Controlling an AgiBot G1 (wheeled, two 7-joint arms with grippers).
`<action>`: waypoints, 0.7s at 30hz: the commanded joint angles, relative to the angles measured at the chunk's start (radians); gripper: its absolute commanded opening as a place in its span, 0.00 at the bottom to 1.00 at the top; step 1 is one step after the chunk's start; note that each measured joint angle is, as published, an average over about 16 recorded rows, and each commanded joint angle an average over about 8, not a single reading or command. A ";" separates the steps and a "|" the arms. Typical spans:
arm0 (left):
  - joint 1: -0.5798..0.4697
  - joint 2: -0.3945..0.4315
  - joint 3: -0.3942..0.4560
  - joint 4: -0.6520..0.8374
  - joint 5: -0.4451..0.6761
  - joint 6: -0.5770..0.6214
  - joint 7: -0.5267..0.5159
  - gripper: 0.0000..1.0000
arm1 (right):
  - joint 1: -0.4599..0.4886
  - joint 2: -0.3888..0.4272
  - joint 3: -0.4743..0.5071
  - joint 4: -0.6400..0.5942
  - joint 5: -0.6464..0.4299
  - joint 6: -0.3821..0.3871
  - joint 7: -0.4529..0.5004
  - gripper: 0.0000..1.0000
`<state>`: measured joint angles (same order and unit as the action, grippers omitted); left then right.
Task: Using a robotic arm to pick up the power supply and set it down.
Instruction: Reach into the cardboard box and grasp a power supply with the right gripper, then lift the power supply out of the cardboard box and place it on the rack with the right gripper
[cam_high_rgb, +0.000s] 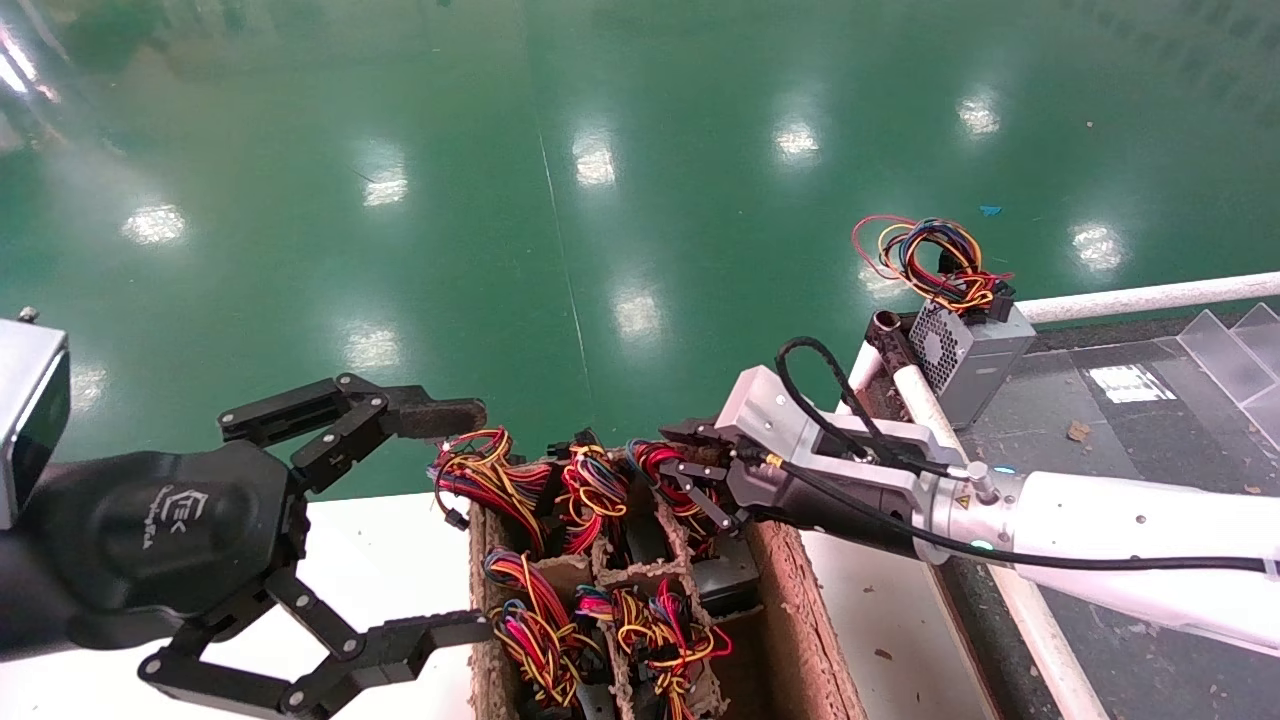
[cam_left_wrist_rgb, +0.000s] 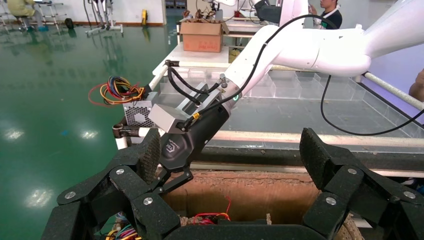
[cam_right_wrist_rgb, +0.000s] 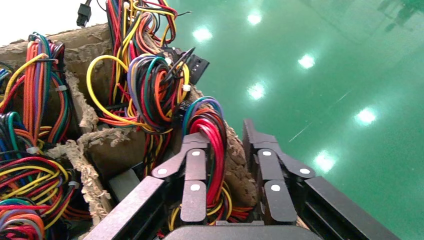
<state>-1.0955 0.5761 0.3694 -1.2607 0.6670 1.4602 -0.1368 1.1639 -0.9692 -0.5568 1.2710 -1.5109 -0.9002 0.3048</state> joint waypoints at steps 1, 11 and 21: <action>0.000 0.000 0.000 0.000 0.000 0.000 0.000 1.00 | -0.002 -0.001 -0.001 0.004 -0.003 0.003 0.001 0.00; 0.000 0.000 0.000 0.000 0.000 0.000 0.000 1.00 | -0.042 0.044 0.046 0.061 0.056 0.025 -0.019 0.00; 0.000 0.000 0.000 0.000 0.000 0.000 0.000 1.00 | -0.052 0.150 0.204 0.087 0.264 0.001 -0.149 0.00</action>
<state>-1.0956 0.5760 0.3696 -1.2607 0.6669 1.4601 -0.1367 1.1205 -0.8201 -0.3535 1.3564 -1.2490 -0.9001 0.1712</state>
